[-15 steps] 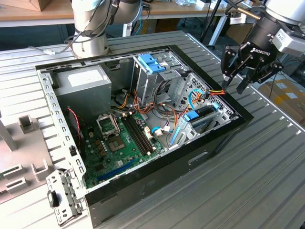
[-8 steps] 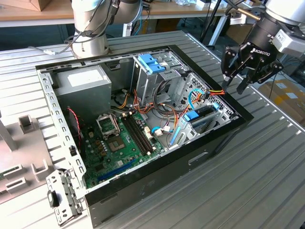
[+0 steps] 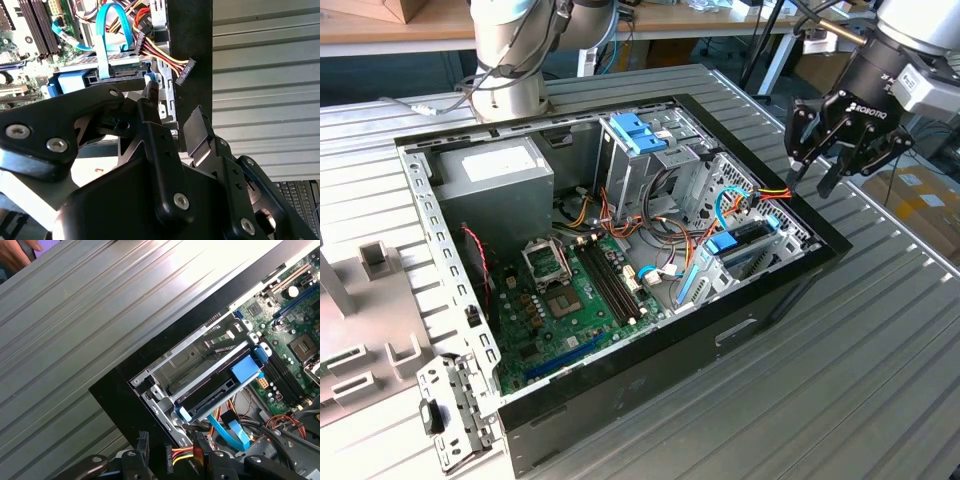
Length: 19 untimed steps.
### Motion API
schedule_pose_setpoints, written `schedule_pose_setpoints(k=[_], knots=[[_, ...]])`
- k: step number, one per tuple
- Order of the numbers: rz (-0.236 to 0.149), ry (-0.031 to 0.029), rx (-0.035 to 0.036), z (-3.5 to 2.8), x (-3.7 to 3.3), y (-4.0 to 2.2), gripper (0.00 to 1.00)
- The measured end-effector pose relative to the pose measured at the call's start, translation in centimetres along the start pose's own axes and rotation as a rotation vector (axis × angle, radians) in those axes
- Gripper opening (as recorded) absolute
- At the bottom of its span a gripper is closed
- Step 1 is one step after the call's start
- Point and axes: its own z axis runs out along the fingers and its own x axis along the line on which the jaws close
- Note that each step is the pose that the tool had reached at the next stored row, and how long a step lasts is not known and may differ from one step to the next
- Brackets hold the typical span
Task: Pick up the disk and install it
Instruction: 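Insert the first disk wire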
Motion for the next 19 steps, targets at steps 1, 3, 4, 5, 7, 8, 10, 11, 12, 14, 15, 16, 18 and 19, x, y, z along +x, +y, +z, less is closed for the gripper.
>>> schedule_pose_setpoints(k=[1,3,4,5,7,8,10,11,12,14,15,16,18,19], knots=[[0.0,0.0,0.0,0.03,0.02,-0.02,0.48],[0.0,0.0,0.0,0.1,0.07,-0.06,0.48],[0.0,0.0,0.0001,0.15,0.09,-0.08,0.48],[0.0,0.0,0.0001,0.19,0.1,-0.09,0.48],[0.0,0.0,0.0,0.33,0.13,-0.12,0.48],[0.0,0.0,0.0001,0.42,0.15,-0.13,0.48],[0.0,0.0,0.0,0.51,0.16,-0.14,0.48],[0.0,0.0001,0.0,0.55,0.17,-0.15,0.48],[0.0,0.0001,0.0,0.58,0.18,-0.15,0.48],[0.0,0.0001,0.0,0.65,0.19,-0.17,0.48],[0.0,0.0,0.0,0.69,0.2,-0.17,0.48],[0.0,0.0,0.0,0.72,0.21,-0.18,0.48],[0.0,0.0,0.0001,0.84,0.23,-0.2,0.48],[0.0,0.0,0.0,0.88,0.23,-0.2,0.48]])
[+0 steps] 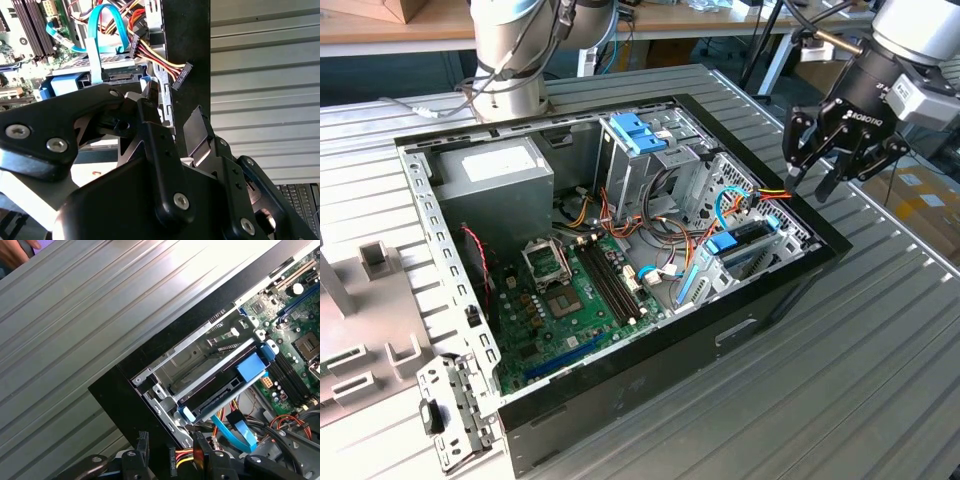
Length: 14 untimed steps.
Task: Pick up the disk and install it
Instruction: 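Insert the first disk wire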
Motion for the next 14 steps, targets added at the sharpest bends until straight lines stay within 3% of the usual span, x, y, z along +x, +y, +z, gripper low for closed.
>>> schedule_pose_setpoints(k=[8,14], knots=[[0.0,0.0,0.0,0.36,0.07,-0.06,0.48],[0.002,-0.0011,0.0013,0.78,0.45,-0.49,0.48]])
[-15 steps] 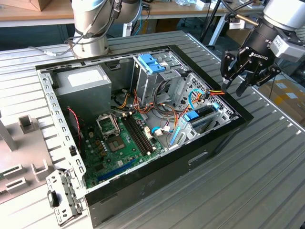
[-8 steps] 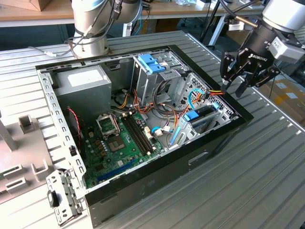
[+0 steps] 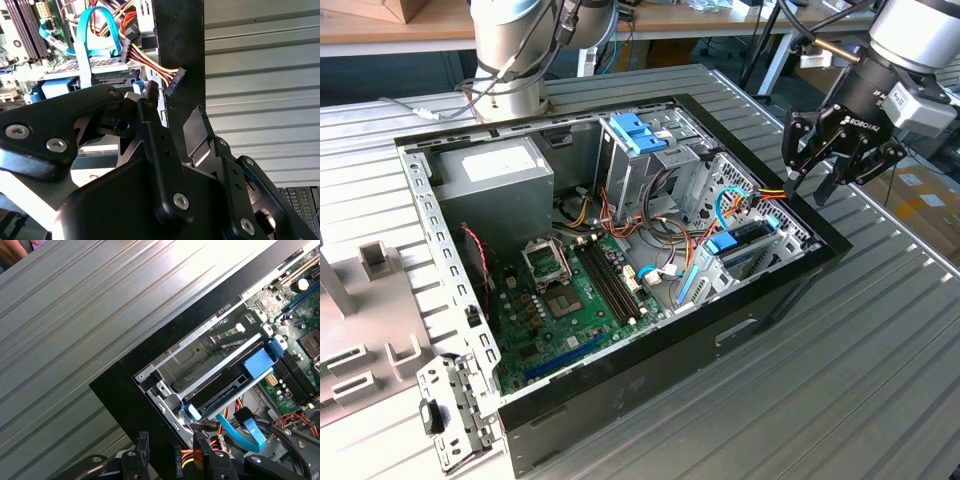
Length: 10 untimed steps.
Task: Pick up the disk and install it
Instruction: 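Insert the first disk wire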
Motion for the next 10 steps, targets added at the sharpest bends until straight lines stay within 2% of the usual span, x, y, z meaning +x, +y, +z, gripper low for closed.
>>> schedule_pose_setpoints(k=[10], knots=[[0.0,0.0,0.0,0.26,-0.23,-0.84,0.48]])
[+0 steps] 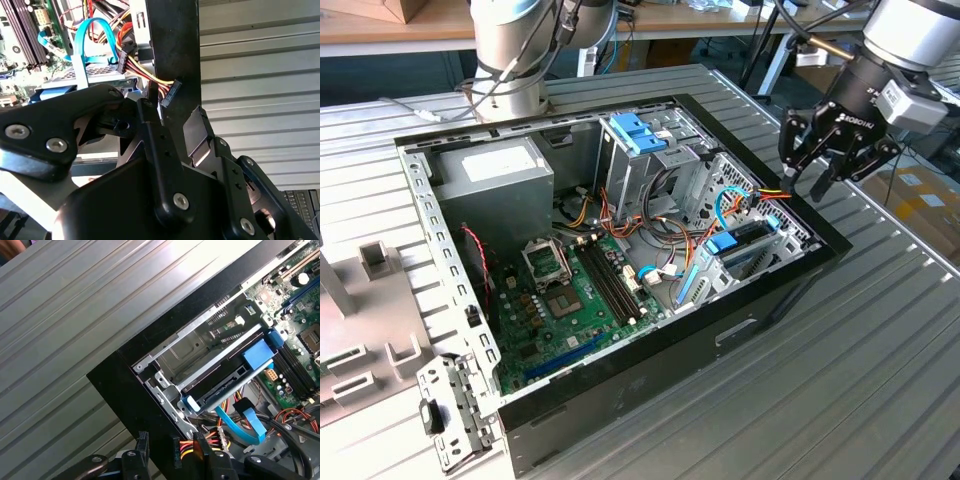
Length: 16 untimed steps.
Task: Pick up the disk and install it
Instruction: 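Insert the first disk wire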
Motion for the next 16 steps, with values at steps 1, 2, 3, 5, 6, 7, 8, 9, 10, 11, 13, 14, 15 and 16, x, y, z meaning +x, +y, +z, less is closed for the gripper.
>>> schedule_pose_setpoints(k=[1,2,3,5,6,7,8,9,10,11,13,14,15,16], knots=[[0.0,-0.0002,0.0001,0.06,-0.01,-0.03,0.48],[0.0,-0.0001,0.0,0.11,-0.02,-0.07,0.48],[0.0,0.0,0.0,0.15,-0.03,-0.11,0.48],[0.0,0.0,0.0,0.24,-0.01,-0.23,0.48],[0.0,0.0,-0.0001,0.25,0.0,-0.27,0.48],[0.0,0.0,0.0,0.32,0.04,-0.37,0.48],[0.0,0.0002,-0.0002,0.37,0.05,-0.4,0.48],[0.0,0.0001,-0.0001,0.45,0.08,-0.42,0.48],[0.0,0.0,0.0,0.51,0.09,-0.44,0.48],[0.0,0.0001,-0.0001,0.57,0.1,-0.45,0.48],[0.0,0.0,0.0,0.72,0.14,-0.49,0.48],[0.0,0.0001,-0.0001,0.87,0.16,-0.51,0.48],[0.0,0.0,-0.0001,0.9,0.16,-0.51,0.34],[0.0,0.0003,-0.0002,0.91,0.16,-0.51,0.18]])
